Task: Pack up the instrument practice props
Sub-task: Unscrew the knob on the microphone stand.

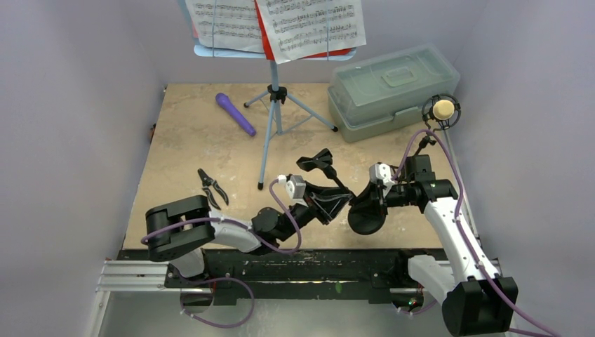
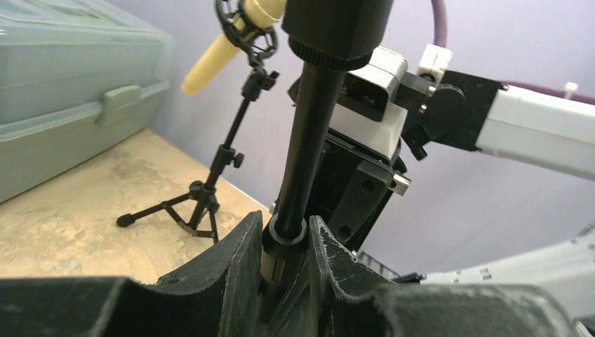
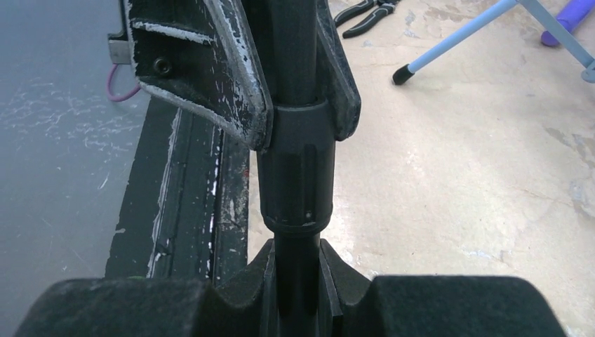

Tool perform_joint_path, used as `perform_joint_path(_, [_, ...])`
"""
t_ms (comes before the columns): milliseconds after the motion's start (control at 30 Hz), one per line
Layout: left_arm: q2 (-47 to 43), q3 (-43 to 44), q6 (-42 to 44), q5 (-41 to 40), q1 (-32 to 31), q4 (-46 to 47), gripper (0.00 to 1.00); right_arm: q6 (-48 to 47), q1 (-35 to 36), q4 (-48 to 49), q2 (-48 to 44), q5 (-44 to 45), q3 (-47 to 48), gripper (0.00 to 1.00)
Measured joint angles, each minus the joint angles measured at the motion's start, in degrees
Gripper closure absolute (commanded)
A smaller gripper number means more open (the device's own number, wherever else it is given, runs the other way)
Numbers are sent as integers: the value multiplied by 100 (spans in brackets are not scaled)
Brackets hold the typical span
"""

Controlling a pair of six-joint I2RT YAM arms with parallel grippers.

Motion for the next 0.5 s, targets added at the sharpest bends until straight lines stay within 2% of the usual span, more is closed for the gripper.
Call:
perform_joint_path(167, [-39,15,136,-1427,-542,-4,100,138,37,55,0,17,0,100])
perform_joint_path(300, [-50,116,149,-1967,-726,-37,98,203,37,146,0,-26,0,100])
perform_joint_path(400, [-85,136,153,-2116,-769,-52,71,232,37,219,0,-105,0,100])
perform_joint_path(500, [-131,133,179,-2155,-778,-94,52,245,37,269,0,-127,0,100])
